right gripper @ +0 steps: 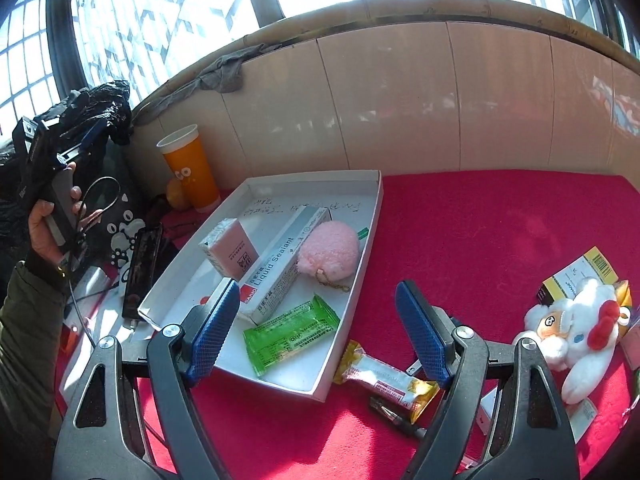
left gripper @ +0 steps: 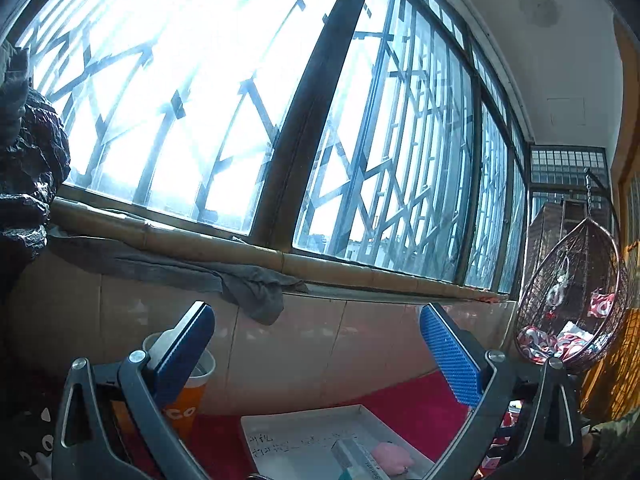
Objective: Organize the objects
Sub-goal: 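Withdraw both open tools from the tray and move them over the pile, then grasp the white barcode box with the left tool while the right tool grasps the tall white-yellow box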
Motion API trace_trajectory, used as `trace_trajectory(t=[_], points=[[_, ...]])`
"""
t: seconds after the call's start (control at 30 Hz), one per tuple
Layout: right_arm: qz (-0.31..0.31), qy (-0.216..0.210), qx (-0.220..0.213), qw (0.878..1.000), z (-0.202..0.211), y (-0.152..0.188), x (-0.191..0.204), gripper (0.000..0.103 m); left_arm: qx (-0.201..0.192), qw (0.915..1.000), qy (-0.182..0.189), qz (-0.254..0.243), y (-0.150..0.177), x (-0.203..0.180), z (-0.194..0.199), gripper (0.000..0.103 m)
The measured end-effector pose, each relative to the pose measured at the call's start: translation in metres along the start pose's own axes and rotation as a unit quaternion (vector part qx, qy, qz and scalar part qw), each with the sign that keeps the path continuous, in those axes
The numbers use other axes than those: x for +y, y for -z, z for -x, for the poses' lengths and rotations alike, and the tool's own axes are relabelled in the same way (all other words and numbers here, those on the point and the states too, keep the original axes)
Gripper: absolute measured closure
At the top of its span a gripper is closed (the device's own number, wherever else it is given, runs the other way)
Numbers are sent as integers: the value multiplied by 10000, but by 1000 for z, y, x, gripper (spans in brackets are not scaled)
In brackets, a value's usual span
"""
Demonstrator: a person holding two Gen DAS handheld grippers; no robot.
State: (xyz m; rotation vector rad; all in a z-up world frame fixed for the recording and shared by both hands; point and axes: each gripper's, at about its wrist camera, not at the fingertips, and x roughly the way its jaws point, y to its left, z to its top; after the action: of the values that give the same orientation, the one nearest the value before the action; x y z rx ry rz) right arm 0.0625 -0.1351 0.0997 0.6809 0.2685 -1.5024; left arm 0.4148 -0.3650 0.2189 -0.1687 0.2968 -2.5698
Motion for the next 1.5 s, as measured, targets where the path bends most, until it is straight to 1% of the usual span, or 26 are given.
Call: trace_trajectory(t=[0.1,0.17,0.2,0.27,0.37,0.4,0.47,0.53,0.63,0.67,0.73,0.77,0.83,0.9,0.93,1.0,1.07,1.17,1.23,1.3,1.4,1.47,1.5], points=[[9,0,-147,9999,12,1,1,22,-63,9997,107,-225,-10,-33,15,0],[51,54,-328,9994,25,1,2,20,-45,9992,47,-402,-12,-54,20,0],[58,72,-424,9991,32,1,1,17,-46,9990,36,-446,-12,-65,22,0],[17,59,-619,9981,48,1,-3,16,-49,9994,113,-313,-8,-78,22,0],[-67,80,-940,9955,75,1,-15,15,199,9997,127,104,12,-98,8,0],[-105,114,-1057,9943,85,1,-20,15,379,9992,98,119,23,-106,0,0],[-246,182,-1272,9914,103,2,-34,15,788,9969,-2,-12,51,-124,-20,0],[-452,247,-1418,9886,117,4,-52,14,1323,9909,-136,-190,87,-145,-41,0],[-706,478,-1638,9828,140,8,-80,13,2046,9787,-66,-145,132,-172,-68,0],[-773,604,-1720,9802,149,11,-91,13,2353,9719,-6,-81,148,-182,-77,0],[-918,832,-1809,9757,162,19,-110,13,2959,9551,113,35,175,-198,-94,0],[-1019,930,-1808,9738,168,24,-121,13,3186,9477,168,54,187,-206,-101,0],[-1180,1045,-1726,9723,174,33,-140,13,3584,9329,351,-87,208,-223,-112,0],[-1355,1194,-1585,9707,177,43,-161,13,3871,9196,505,-442,225,-242,-117,0],[-1448,1254,-1498,9700,176,48,-169,13,3970,9143,512,-626,232,-251,-119,0],[-1669,1286,-1241,9696,171,61,-185,13,4141,9050,533,-821,243,-262,-122,0],[-1734,1127,-905,9742,157,72,-191,13,4286,8973,597,-870,251,-270,-123,0],[-1378,965,-329,9852,127,82,-180,13,4489,8855,646,-1014,262,-278,-125,0],[-993,932,40,9907,103,87,-164,13,4550,8810,632,-1134,268,-282,-125,0],[-799,1102,314,9902,80,90,-152,13,4591,8786,603,-1168,271,-284,-125,0],[-1006,1233,777,9842,50,93,-153,13,4633,8772,580,-1114,271,-284,-128,0],[-1086,1245,941,9818,37,96,-154,13,4658,8755,568,-1153,272,-288,-131,0],[-1056,1319,984,9807,32,98,-152,13,4662,8745,577,-1206,273,-291,-134,0]])
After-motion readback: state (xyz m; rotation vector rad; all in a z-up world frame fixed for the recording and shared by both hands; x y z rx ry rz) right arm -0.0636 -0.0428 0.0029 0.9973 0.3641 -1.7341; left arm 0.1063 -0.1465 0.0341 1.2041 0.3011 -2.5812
